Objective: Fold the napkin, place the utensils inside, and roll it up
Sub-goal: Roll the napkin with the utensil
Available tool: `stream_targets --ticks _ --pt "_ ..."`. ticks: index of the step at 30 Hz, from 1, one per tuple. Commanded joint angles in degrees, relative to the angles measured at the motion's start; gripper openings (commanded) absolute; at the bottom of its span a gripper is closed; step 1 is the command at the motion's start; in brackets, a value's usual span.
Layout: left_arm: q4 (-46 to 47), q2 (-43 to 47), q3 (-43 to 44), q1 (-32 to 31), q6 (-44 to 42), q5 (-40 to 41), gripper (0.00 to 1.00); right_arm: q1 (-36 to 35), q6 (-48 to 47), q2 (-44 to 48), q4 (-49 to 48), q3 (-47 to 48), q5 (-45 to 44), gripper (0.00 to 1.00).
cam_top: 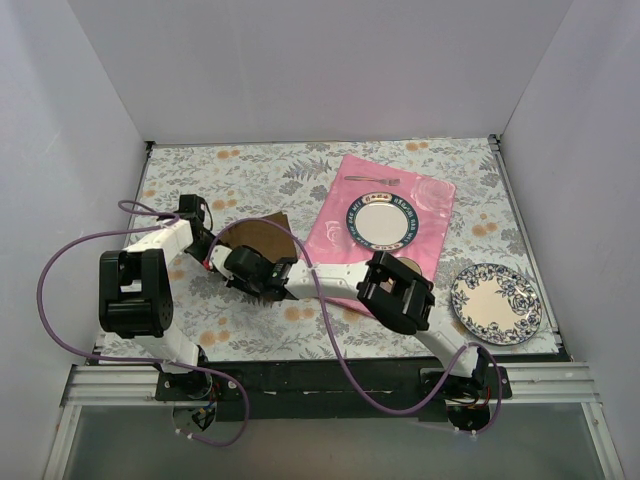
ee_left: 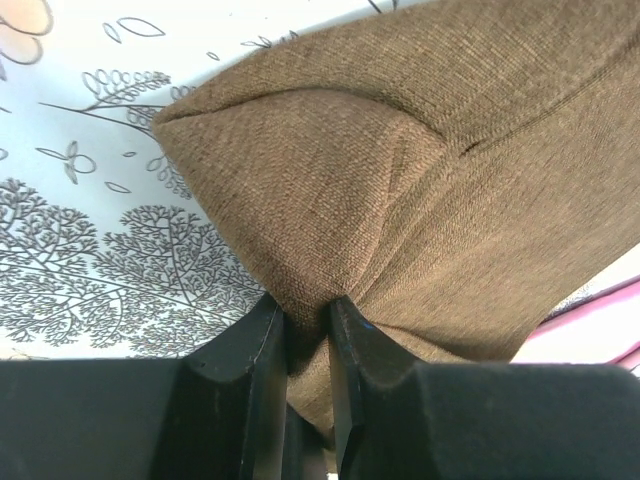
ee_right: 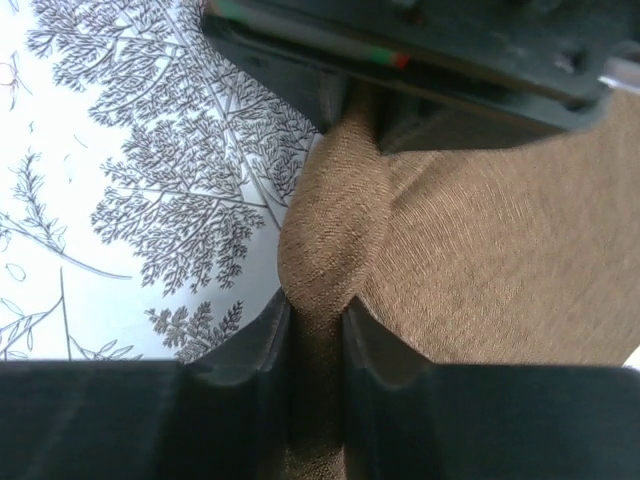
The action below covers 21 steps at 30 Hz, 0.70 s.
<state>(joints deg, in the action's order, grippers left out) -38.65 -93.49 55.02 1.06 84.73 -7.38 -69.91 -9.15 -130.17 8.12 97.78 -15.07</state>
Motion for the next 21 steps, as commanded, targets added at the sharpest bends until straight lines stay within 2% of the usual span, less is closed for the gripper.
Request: stream_targets --ticks 1,3,5,6,9,10,13,16,21 --pt "-5.20 -0.02 0.34 0.35 -1.58 -0.45 0.00 0.91 0.97 -2.28 -1.26 1.63 0.73 0.20" --pt "-4.24 1.12 0.35 0.52 -2.37 0.78 0.00 1.35 2.98 -2.11 -1.35 1.71 3.63 0.13" --pt "-3.36 2.52 0.17 0.61 -3.25 2.18 0.07 2.06 4.31 -1.93 -1.44 1.63 5.83 0.09" --pt "-2.05 3.22 0.00 0.70 -3.60 2.28 0.19 2.32 5.79 -1.76 -1.44 1.63 8.63 0.08" --pt "0.15 5.68 -0.44 0.61 -4.75 4.03 0.37 3.99 8.70 -1.93 -1.18 2.06 14.69 0.02" --pt "0.42 6.04 -0.36 0.61 -5.53 4.56 0.47 5.04 10.80 -2.10 -1.09 2.24 17.59 0.02" --pt "1.21 8.32 0.34 0.61 -6.59 6.67 0.60 7.23 15.10 -3.07 -0.56 3.21 25.16 0.01" --pt "1.12 11.56 0.44 0.61 -7.21 10.27 0.62 9.60 20.02 -4.13 -1.26 3.30 32.80 0.01" --pt "-0.45 15.09 -1.23 0.70 -6.77 11.16 0.63 13.30 30.31 -6.93 -7.58 2.77 46.94 0.01"
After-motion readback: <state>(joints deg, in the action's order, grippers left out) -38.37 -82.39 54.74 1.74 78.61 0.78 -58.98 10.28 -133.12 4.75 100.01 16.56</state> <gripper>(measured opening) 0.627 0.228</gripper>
